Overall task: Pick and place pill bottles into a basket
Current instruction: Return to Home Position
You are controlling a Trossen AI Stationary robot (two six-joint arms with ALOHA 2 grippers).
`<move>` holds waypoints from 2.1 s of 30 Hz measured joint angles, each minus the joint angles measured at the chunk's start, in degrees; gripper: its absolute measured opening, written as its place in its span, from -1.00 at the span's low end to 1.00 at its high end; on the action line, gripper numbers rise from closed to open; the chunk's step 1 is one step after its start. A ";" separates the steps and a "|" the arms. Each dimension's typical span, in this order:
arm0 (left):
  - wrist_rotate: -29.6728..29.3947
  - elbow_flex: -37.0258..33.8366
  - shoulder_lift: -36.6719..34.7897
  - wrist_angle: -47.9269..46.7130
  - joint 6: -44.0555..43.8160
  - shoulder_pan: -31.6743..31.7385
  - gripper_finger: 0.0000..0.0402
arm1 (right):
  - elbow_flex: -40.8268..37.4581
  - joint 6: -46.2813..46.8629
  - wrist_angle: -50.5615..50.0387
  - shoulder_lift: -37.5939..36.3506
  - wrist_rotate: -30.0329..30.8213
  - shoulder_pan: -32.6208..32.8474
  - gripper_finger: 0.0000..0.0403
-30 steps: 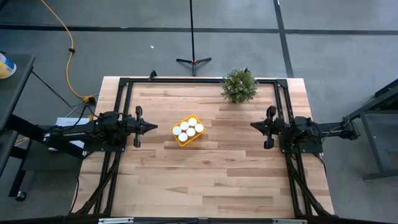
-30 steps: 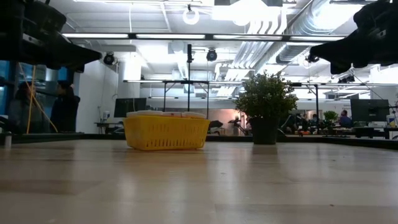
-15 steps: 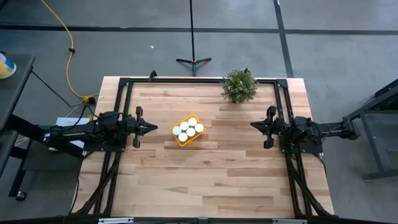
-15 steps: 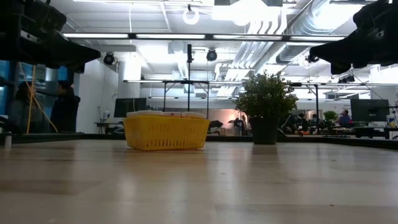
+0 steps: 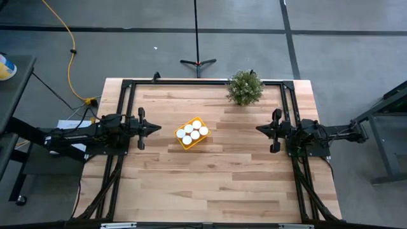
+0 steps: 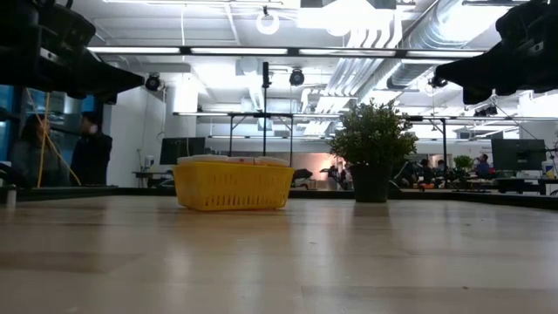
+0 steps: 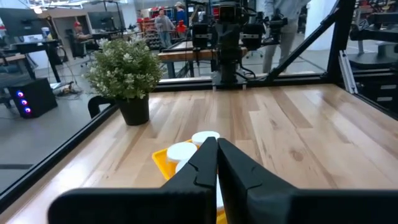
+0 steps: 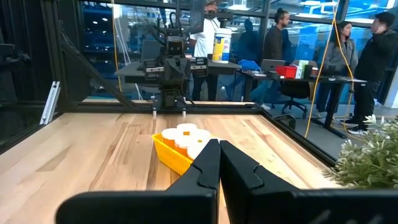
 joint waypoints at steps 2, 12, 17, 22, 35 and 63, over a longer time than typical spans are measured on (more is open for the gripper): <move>-0.01 0.00 0.02 0.00 -0.01 0.00 -0.74 | 0.00 0.00 -0.01 0.00 0.01 0.00 -1.00; -0.07 0.00 0.01 0.00 -0.01 0.00 -0.74 | -0.01 0.00 -0.04 0.00 0.02 0.00 -1.00; -0.07 0.00 0.02 0.01 -0.01 0.00 -0.74 | -0.02 0.00 -0.04 0.00 0.02 0.00 -1.00; -0.09 0.00 0.02 0.02 -0.01 0.00 -0.72 | -0.02 0.00 -0.07 0.00 0.02 0.00 -1.00; -0.10 0.00 0.02 0.00 -0.03 0.00 -0.74 | -0.02 0.00 -0.07 0.00 0.02 0.00 -1.00; -0.12 0.00 0.00 0.00 -0.05 0.00 -0.73 | -0.02 0.00 -0.09 0.00 0.02 0.00 -1.00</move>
